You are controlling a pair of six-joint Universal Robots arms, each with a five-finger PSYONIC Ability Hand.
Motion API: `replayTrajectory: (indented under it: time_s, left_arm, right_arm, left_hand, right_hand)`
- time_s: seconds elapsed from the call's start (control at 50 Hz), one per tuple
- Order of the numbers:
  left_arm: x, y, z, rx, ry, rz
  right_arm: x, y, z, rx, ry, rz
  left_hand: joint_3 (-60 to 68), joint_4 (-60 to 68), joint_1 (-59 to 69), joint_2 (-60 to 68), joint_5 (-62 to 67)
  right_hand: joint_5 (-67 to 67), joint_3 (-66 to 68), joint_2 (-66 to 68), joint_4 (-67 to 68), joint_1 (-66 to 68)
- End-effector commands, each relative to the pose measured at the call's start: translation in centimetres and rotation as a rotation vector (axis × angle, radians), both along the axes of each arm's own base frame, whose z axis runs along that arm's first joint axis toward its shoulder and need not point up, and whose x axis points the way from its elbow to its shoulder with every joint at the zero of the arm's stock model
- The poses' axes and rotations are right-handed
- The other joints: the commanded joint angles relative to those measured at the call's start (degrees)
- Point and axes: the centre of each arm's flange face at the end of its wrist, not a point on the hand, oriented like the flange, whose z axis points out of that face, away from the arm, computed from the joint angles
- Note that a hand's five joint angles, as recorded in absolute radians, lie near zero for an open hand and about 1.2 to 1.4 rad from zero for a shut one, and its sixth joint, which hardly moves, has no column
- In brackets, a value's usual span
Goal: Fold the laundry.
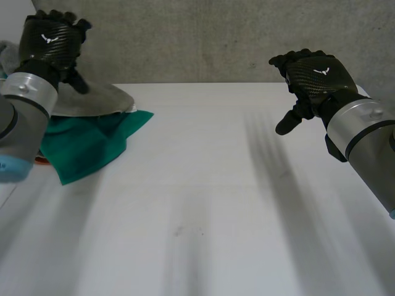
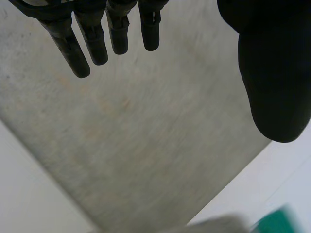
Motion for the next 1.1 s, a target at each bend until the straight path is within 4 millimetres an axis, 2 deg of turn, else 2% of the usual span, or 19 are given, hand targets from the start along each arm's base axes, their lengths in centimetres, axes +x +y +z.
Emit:
replayTrajectory:
  time_s: [0.02, 0.04, 0.12, 0.22, 0.26, 0.32, 0.34, 0.38, 0.48, 0.66, 0.72, 0.74, 0.8, 0.82, 0.88, 0.94, 0.96, 1.04, 1.1]
  left_arm:
    - [5.4, -9.5, -4.4, -0.011, -0.262, 0.144]
    - [6.4, -11.1, -5.6, -0.004, -0.292, 0.15]
    - [8.3, -14.1, -8.0, 0.008, -0.313, 0.156]
    - [10.2, -16.6, -10.3, 0.012, -0.319, 0.184]
    - [10.8, -17.5, -11.3, 0.015, -0.319, 0.194]
    - [11.1, -18.1, -11.7, 0.008, -0.32, 0.201]
    - [11.1, -18.3, -11.6, 0.002, -0.319, 0.2]
    - [10.9, -18.2, -11.3, -0.005, -0.319, 0.195]
    - [9.0, -17.1, -8.9, -0.046, -0.303, 0.164]
    - [4.4, -11.9, -3.0, -0.132, -0.145, 0.044]
    - [2.7, -10.0, -2.5, -0.11, -0.097, -0.012]
    - [1.2, -8.4, -2.2, -0.091, -0.063, -0.06]
    - [-1.3, -5.6, -1.7, -0.063, -0.008, -0.14]
    - [-2.8, -3.6, -1.7, -0.03, 0.034, -0.2]
    - [-5.9, 0.4, -2.3, 0.057, 0.122, -0.346]
    - [-8.1, 3.3, -3.4, 0.145, 0.183, -0.464]
    - [-9.3, 5.0, -4.1, 0.198, 0.215, -0.536]
    - [-11.4, 7.7, -6.0, 0.315, 0.267, -0.634]
    - [-12.1, 8.2, -7.7, 0.368, 0.269, -0.649]
  right_arm:
    - [0.1, 0.1, -0.1, 0.004, 0.002, 0.004]
    - [0.1, 0.1, -0.1, 0.004, 0.002, 0.004]
    - [0.1, 0.2, -0.4, 0.009, 0.004, 0.006]
    - [0.3, -0.2, -1.4, 0.037, 0.017, 0.006]
    - [0.4, -0.4, -2.0, 0.05, 0.031, 0.008]
    - [0.5, -0.5, -2.4, 0.051, 0.049, 0.009]
    - [0.5, -0.5, -2.5, 0.049, 0.058, 0.008]
    - [0.5, -0.5, -2.5, 0.046, 0.067, 0.008]
    - [0.5, -0.6, -2.7, 0.046, 0.077, 0.008]
    - [0.4, -0.7, -2.3, 0.037, 0.072, 0.006]
    - [0.3, -0.8, -2.2, 0.032, 0.07, 0.0]
    - [0.2, -0.9, -2.2, 0.033, 0.07, -0.004]
    - [0.1, -1.0, -2.0, 0.028, 0.069, -0.008]
    - [0.0, -1.0, -1.9, 0.026, 0.066, -0.011]
    - [0.1, -1.0, -1.8, 0.023, 0.063, -0.01]
    - [0.0, -1.1, -1.6, 0.018, 0.062, -0.01]
    - [0.0, -1.1, -1.6, 0.017, 0.062, -0.013]
    - [-0.1, -1.3, -1.3, 0.015, 0.063, -0.018]
    - [0.0, -1.4, -1.7, 0.024, 0.068, -0.017]
  left_hand:
    - [-0.04, 0.26, -0.05, 0.23, 0.18]
    - [-0.21, 0.09, -0.21, 0.06, 0.01]
    - [-0.04, 0.25, -0.05, 0.23, 0.18]
    - [3.31, 3.61, 3.3, 3.58, 3.53]
    - [12.17, 12.47, 12.17, 12.44, 12.4]
    - [25.13, 25.43, 25.12, 25.4, 25.35]
    - [45.84, 46.14, 45.84, 46.11, 46.06]
    - [66.79, 67.09, 66.78, 67.06, 67.01]
    - [66.88, 67.18, 66.88, 67.15, 67.11]
    - [66.88, 67.18, 66.88, 67.15, 67.11]
    - [66.88, 67.18, 66.88, 67.15, 67.11]
    - [66.88, 67.18, 66.88, 67.15, 67.11]
    - [66.88, 67.18, 66.88, 67.15, 67.11]
    - [66.88, 67.18, 66.88, 67.15, 67.11]
    - [66.88, 67.18, 66.88, 67.15, 67.11]
    - [66.88, 67.18, 66.88, 67.15, 67.11]
    - [66.88, 67.18, 66.88, 67.15, 67.11]
    - [66.88, 67.18, 66.88, 67.15, 67.11]
    - [66.88, 67.18, 66.88, 67.15, 67.11]
  right_hand:
    - [-2.73, -2.22, -2.41, -2.05, -3.22]
    - [-2.73, -2.22, -2.41, -2.05, -3.22]
    - [-2.73, -2.22, -2.41, -2.05, -3.22]
    - [-2.73, -2.22, -2.41, -2.05, -3.22]
    - [-2.73, -2.22, -2.41, -2.05, -3.22]
    - [-2.73, -2.22, -2.41, -2.05, -3.22]
    - [-2.73, -2.22, -2.41, -2.05, -3.22]
    - [-2.73, -2.22, -2.41, -2.05, -3.22]
    - [-2.73, -2.22, -2.41, -2.05, -3.22]
    - [-2.73, -2.22, -2.41, -2.05, -3.22]
    - [-2.73, -2.22, -2.41, -2.05, -3.22]
    - [-2.73, -2.22, -2.41, -2.05, -3.22]
    - [-2.73, -2.22, -2.41, -2.05, -3.22]
    - [-2.73, -2.22, -2.41, -2.05, -3.22]
    - [-2.73, -2.22, -2.41, -2.05, -3.22]
    - [-2.73, -2.22, -2.41, -2.05, -3.22]
    - [-2.73, -2.22, -2.41, -2.05, -3.22]
    - [-2.73, -2.22, -2.41, -2.05, -3.22]
    - [-2.73, -2.22, -2.41, -2.05, -3.22]
